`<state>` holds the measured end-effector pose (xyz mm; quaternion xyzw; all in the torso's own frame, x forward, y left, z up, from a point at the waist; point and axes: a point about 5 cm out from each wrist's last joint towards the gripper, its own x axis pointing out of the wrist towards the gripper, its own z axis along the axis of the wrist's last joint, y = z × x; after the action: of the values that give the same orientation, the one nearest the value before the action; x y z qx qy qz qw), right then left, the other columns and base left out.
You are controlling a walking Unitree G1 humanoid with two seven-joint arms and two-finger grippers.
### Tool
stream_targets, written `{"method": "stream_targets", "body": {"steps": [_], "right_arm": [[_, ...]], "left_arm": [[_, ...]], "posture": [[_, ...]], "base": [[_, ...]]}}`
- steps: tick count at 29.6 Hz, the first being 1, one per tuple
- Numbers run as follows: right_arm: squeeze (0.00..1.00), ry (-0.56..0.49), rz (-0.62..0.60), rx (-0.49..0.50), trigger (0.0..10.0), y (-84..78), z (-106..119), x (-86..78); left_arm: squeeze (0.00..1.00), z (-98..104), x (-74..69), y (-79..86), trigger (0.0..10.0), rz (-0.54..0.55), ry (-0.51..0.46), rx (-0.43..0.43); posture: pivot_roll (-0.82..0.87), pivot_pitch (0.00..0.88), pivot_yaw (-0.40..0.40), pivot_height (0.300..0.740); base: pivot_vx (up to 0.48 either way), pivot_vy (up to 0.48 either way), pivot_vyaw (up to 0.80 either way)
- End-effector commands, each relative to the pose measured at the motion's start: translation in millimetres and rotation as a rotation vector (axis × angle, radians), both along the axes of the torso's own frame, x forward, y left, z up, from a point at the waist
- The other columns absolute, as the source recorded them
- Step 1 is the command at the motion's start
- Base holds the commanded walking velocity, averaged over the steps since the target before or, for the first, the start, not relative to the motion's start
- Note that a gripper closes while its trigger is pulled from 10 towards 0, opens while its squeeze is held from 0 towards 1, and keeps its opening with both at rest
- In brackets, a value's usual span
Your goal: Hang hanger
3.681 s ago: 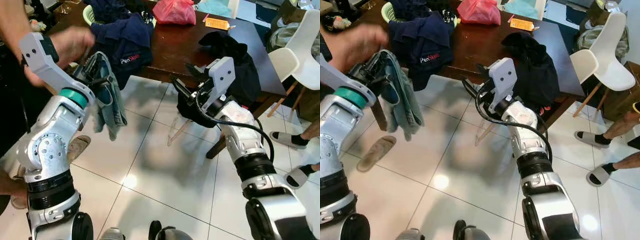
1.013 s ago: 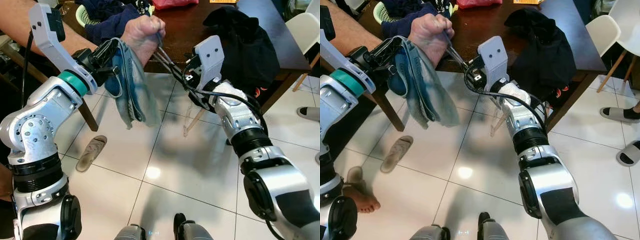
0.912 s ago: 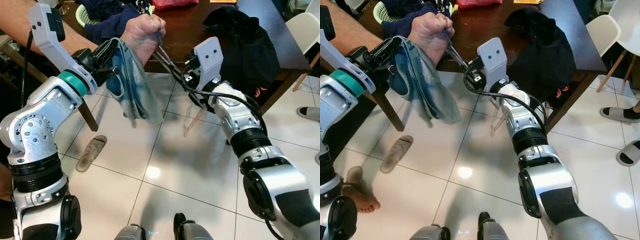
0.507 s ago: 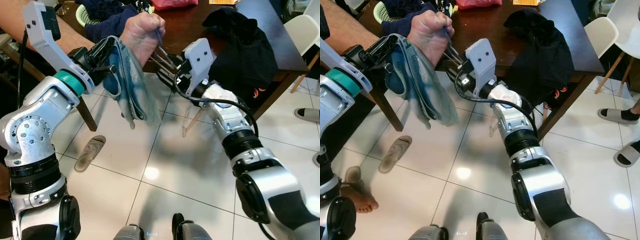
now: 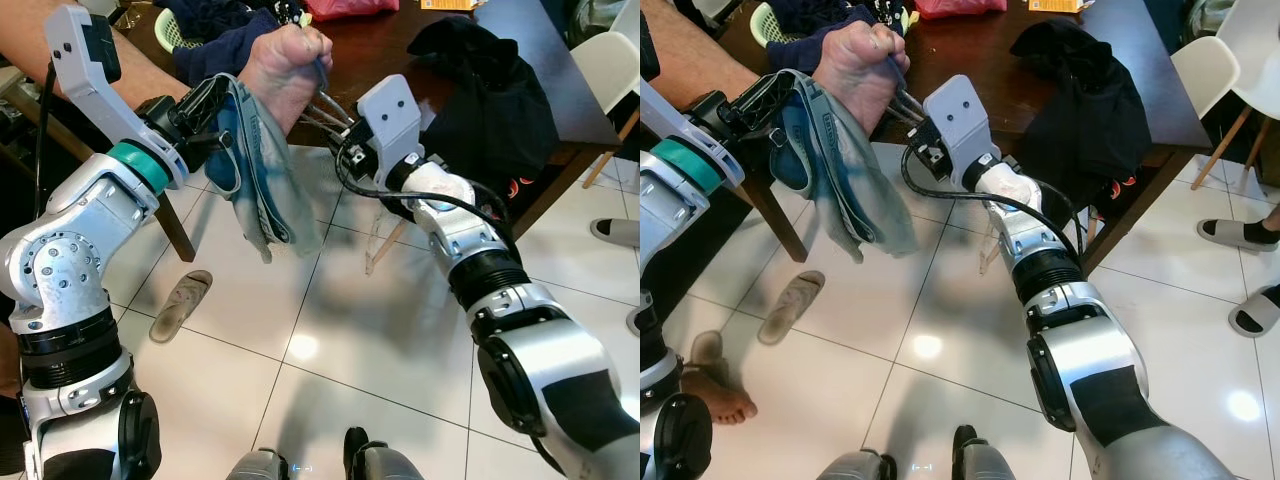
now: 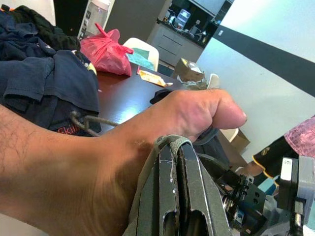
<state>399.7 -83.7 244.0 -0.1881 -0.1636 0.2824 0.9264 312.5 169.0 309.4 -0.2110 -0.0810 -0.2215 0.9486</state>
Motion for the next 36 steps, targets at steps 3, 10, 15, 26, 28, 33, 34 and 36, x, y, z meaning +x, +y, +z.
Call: {"method": "stream_targets", "body": {"steps": [3, 10, 15, 26, 28, 33, 34, 36], "right_arm": [[0.0, -0.006, 0.024, -0.055, 3.8, 0.8, -3.9, -1.5], [0.0, -0.021, 0.018, -0.166, 10.0, 6.8, -1.9, 0.5], [0.0, -0.03, -0.004, -0.162, 10.0, -1.2, 6.2, 3.0], [1.0, -0.132, 0.003, 0.004, 10.0, -50.2, 34.1, -3.7], [1.0, -0.149, 0.005, -0.04, 10.0, -52.5, 33.8, -5.2], [0.0, -0.151, 0.084, -0.224, 10.0, -41.5, 32.0, -7.5], [0.0, -0.127, 0.147, -0.316, 10.0, -32.2, 31.0, -8.3], [0.0, -0.109, 0.188, -0.373, 10.0, -26.3, 30.3, -8.9]], "left_arm": [[0.0, 0.8, -1.8, 0.8, 10.0, 0.006, -0.005, 0.008], [0.0, -3.1, -2.9, 3.9, 10.0, 0.019, 0.007, 0.012], [0.0, -3.5, -1.5, 3.6, 10.0, 0.018, 0.007, 0.019], [0.0, -3.8, -1.3, 5.1, 10.0, 0.029, 0.001, 0.013], [0.0, -3.6, -2.5, 7.2, 10.0, 0.036, -0.001, 0.011], [0.0, -4.5, -2.8, 9.2, 10.0, 0.042, -0.001, 0.015], [0.0, -4.5, -3.0, 10.1, 10.0, 0.044, -0.002, 0.016], [0.0, -4.4, -3.1, 10.7, 10.0, 0.044, -0.003, 0.017]], "posture": [[0.22, 0.061, 0.049, 0.74], [0.22, 0.061, 0.046, 0.74], [0.21, 0.048, 0.051, 0.74], [0.22, 0.038, 0.029, 0.74], [0.22, 0.038, 0.029, 0.74], [0.22, 0.025, 0.027, 0.74], [0.22, 0.021, 0.028, 0.74], [0.22, 0.021, 0.028, 0.74]], "base": [[0.0, 0.0, 0.0], [0.0, 0.0, 0.0], [0.0, 0.0, 0.0], [0.0, 0.0, 0.0], [0.0, 0.0, 0.0], [0.0, 0.0, 0.0], [0.0, 0.0, 0.0], [0.0, 0.0, 0.0]]}}
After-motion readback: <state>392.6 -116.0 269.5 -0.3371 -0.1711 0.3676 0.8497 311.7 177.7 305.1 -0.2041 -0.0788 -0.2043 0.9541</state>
